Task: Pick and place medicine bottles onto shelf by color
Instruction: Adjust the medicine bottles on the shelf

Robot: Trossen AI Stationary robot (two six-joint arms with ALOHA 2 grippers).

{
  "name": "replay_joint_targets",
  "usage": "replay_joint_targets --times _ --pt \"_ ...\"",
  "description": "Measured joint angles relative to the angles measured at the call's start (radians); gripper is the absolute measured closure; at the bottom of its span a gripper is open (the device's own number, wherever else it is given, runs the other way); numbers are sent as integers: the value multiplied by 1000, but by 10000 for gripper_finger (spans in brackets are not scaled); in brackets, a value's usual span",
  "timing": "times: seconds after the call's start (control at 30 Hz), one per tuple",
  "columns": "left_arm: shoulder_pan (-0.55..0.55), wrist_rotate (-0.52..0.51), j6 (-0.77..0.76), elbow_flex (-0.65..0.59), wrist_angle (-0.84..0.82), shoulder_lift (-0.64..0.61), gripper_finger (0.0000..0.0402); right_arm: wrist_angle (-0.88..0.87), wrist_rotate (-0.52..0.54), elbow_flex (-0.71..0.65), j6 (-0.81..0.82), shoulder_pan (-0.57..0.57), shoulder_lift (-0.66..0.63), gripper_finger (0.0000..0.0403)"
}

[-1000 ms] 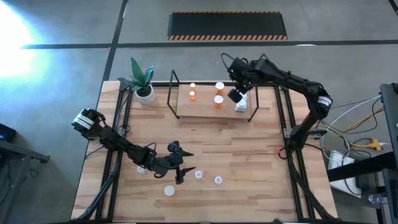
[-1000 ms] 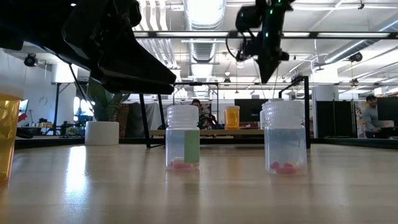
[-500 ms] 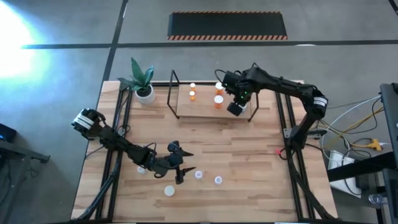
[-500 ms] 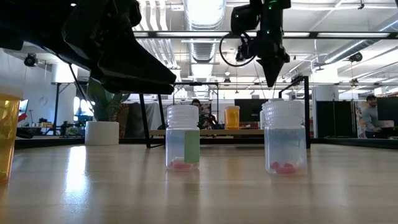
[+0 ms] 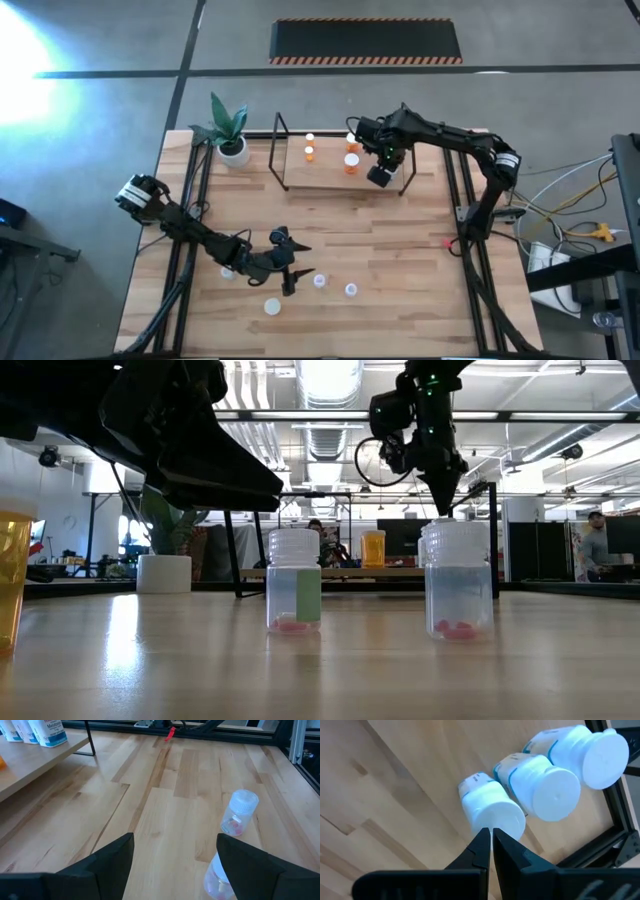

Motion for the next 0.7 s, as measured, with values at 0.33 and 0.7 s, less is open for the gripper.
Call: replay_joint_targets --times 0.33,0.7 --pt "0 0 -1 0 0 0 134 5 76 -40 -10 -16 -3 391" --pt "0 0 -1 0 0 0 134 32 73 -40 -15 -16 -3 391"
